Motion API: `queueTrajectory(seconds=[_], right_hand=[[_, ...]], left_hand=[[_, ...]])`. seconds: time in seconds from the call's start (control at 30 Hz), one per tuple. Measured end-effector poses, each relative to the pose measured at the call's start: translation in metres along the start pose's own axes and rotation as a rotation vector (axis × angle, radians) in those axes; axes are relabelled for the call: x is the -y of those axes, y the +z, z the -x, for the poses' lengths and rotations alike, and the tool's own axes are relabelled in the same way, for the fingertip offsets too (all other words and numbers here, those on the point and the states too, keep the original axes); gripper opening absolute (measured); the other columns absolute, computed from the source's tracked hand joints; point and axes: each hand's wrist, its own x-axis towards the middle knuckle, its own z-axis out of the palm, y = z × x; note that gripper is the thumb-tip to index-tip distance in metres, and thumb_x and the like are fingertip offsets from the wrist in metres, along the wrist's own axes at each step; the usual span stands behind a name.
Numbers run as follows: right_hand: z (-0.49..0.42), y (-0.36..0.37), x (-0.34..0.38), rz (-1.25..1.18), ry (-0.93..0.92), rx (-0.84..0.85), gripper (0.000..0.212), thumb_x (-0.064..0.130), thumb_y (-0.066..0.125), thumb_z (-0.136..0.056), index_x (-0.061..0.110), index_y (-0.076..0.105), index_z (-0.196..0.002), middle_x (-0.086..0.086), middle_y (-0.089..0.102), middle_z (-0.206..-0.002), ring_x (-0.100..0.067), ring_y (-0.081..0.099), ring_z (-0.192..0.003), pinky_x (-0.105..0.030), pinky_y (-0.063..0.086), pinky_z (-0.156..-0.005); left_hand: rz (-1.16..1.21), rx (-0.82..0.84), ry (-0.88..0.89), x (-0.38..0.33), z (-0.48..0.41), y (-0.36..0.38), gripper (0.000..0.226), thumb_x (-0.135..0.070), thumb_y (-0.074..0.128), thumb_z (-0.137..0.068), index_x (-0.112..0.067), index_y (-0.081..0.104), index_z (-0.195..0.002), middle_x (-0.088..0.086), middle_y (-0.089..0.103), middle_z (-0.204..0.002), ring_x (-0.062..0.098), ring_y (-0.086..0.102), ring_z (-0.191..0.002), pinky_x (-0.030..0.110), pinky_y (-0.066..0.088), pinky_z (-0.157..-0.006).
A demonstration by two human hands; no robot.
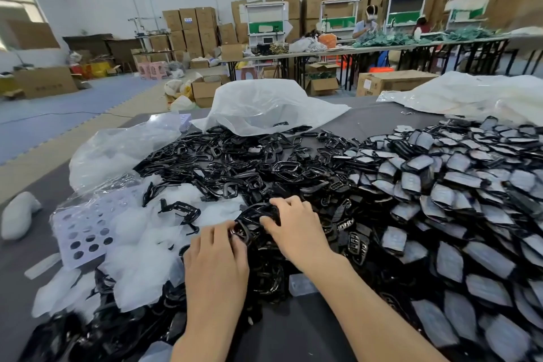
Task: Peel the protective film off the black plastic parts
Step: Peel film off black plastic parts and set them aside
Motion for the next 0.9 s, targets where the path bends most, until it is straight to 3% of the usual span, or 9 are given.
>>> queueTrajectory(seconds=[0.07,0.17,0.27,0.33,0.4,0.57,0.73,0.9], right_hand=[[-0.004,0.006,0.001,0.108,-0.012,-0.001,0.039,0.048,0.05,-0.101,0.026,0.058,-0.131,-0.001,0.049,-0.134,-0.024,0.043,-0.124,-0.037,0.036,-0.102],[-0.002,0.01,-0.002,0.058,-0.034,-0.051,0.03,0.045,0.05,-0.102,0.025,0.063,-0.119,0.002,0.053,-0.127,-0.022,0.045,-0.118,-0.037,0.038,-0.098],[0.005,0.002,-0.007,-0.162,-0.037,-0.134,0.026,0.039,0.051,-0.103,0.024,0.068,-0.116,0.005,0.061,-0.117,-0.017,0.053,-0.109,-0.031,0.042,-0.093],[0.012,-0.01,-0.011,-0.363,-0.011,-0.197,0.017,0.035,0.057,-0.101,0.028,0.07,-0.11,0.012,0.068,-0.099,-0.007,0.063,-0.092,-0.02,0.047,-0.079],[0.021,-0.021,-0.018,-0.598,0.032,-0.217,0.011,0.028,0.063,-0.099,0.037,0.066,-0.104,0.013,0.071,-0.081,-0.002,0.069,-0.075,-0.018,0.055,-0.069],[0.045,-0.037,-0.042,-0.899,0.069,-0.311,0.019,0.022,0.067,-0.097,0.041,0.064,-0.098,0.004,0.075,-0.084,-0.01,0.074,-0.075,-0.015,0.055,-0.067],[0.054,-0.037,-0.056,-1.092,0.134,-0.356,0.032,0.014,0.061,-0.1,0.044,0.073,-0.099,0.002,0.07,-0.086,-0.007,0.072,-0.079,-0.014,0.053,-0.07],[0.054,-0.036,-0.057,-1.105,0.137,-0.372,0.037,0.014,0.06,-0.101,0.049,0.072,-0.105,0.016,0.067,-0.085,-0.004,0.07,-0.078,-0.012,0.053,-0.073]], left_hand=[[-0.01,-0.004,-0.016,0.003,-0.003,0.0,0.022,-0.015,0.064,-0.09,-0.013,0.067,-0.112,0.006,0.067,-0.108,0.032,0.06,-0.101,0.045,0.045,-0.089],[-0.013,-0.006,-0.009,0.005,-0.004,0.002,0.024,-0.017,0.063,-0.09,-0.014,0.066,-0.114,0.006,0.067,-0.109,0.032,0.06,-0.101,0.045,0.045,-0.088],[-0.017,-0.012,-0.009,0.007,-0.006,0.003,0.024,-0.018,0.063,-0.091,-0.014,0.066,-0.115,0.006,0.066,-0.109,0.031,0.059,-0.1,0.045,0.044,-0.088],[-0.029,0.001,-0.004,0.008,-0.006,0.002,0.025,-0.019,0.062,-0.091,-0.016,0.065,-0.116,0.005,0.066,-0.109,0.03,0.058,-0.102,0.043,0.044,-0.089],[-0.037,0.031,0.001,0.008,-0.005,0.001,0.026,-0.021,0.059,-0.093,-0.017,0.064,-0.118,0.003,0.065,-0.111,0.028,0.057,-0.106,0.041,0.042,-0.091],[-0.026,0.072,0.038,0.003,-0.002,-0.005,0.026,-0.024,0.054,-0.096,-0.02,0.061,-0.12,-0.001,0.063,-0.113,0.023,0.055,-0.111,0.037,0.04,-0.096],[-0.01,0.089,0.301,-0.007,0.01,-0.003,0.022,-0.022,0.058,-0.094,-0.025,0.063,-0.115,-0.009,0.063,-0.104,0.018,0.058,-0.099,0.034,0.047,-0.088],[-0.139,0.193,0.383,-0.008,0.001,0.014,0.044,-0.011,0.059,-0.094,-0.028,0.058,-0.134,-0.007,0.058,-0.131,0.021,0.055,-0.119,0.037,0.043,-0.098]])
